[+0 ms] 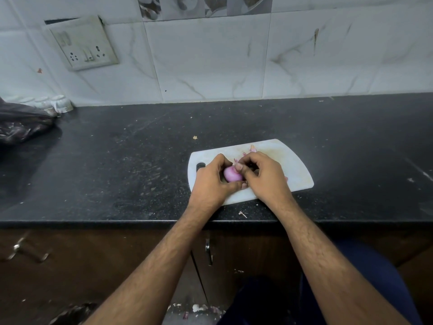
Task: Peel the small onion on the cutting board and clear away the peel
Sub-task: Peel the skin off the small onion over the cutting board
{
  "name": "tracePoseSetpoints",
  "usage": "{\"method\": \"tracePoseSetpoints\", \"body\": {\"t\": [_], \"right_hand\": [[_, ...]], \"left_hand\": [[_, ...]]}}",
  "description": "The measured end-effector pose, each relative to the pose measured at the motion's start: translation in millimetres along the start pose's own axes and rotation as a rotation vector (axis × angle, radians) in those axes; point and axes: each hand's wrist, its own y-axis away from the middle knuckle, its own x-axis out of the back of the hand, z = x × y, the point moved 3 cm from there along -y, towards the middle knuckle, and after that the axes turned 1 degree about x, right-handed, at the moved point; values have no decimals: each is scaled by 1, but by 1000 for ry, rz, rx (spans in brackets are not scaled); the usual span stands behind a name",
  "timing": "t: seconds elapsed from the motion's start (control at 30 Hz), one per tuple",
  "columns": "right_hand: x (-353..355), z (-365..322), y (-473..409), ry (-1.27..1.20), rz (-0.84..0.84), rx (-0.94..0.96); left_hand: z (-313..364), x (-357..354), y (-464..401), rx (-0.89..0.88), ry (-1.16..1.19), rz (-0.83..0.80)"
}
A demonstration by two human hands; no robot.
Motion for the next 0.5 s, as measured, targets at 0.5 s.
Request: {"method": "tracePoseSetpoints", "body": {"t": [0.5], "right_hand": [[3, 2, 5, 50, -21, -80]], "left_hand": [[0, 10, 2, 18, 185, 106]]}}
